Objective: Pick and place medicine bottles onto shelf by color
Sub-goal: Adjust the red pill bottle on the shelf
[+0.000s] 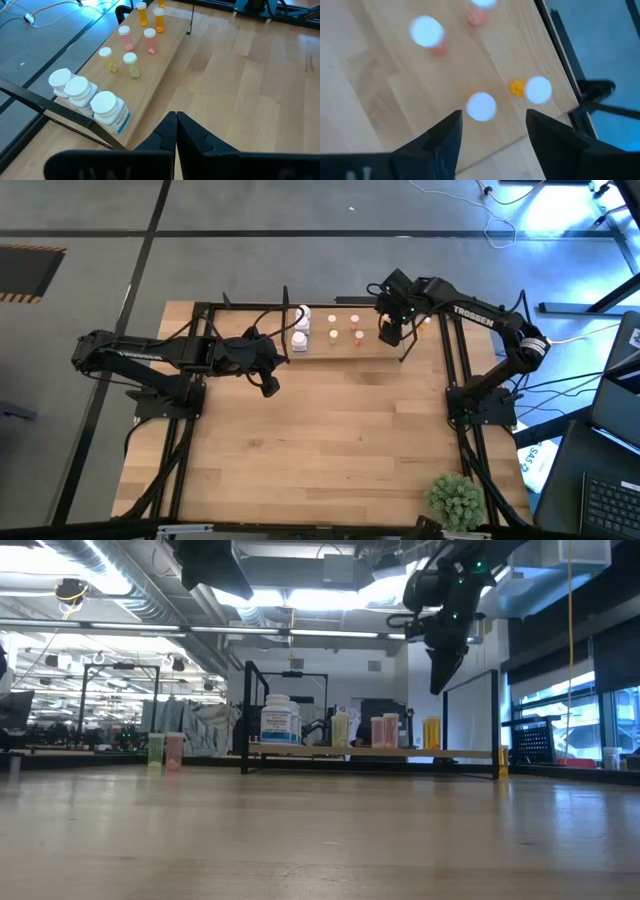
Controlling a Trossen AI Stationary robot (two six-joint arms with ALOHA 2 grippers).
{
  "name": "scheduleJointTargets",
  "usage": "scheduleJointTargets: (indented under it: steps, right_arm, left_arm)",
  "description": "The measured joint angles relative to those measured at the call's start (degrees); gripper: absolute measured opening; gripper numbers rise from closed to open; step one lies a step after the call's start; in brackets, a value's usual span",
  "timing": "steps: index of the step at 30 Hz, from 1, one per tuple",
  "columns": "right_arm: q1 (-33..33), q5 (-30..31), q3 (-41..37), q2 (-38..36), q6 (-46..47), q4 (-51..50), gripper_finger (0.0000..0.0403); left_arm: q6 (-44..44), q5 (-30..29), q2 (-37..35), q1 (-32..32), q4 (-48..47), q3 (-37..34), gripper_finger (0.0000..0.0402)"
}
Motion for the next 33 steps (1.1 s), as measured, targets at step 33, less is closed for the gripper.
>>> scheduleJointTargets:
  steps: [33]
  right_arm:
    - [11.5, -8.0, -20.4, -0.7, 4.4, 30.3, 0.0221]
  left_arm:
    - [0.0, 0.0, 0.0, 0.0, 0.1, 0.0, 0.0]
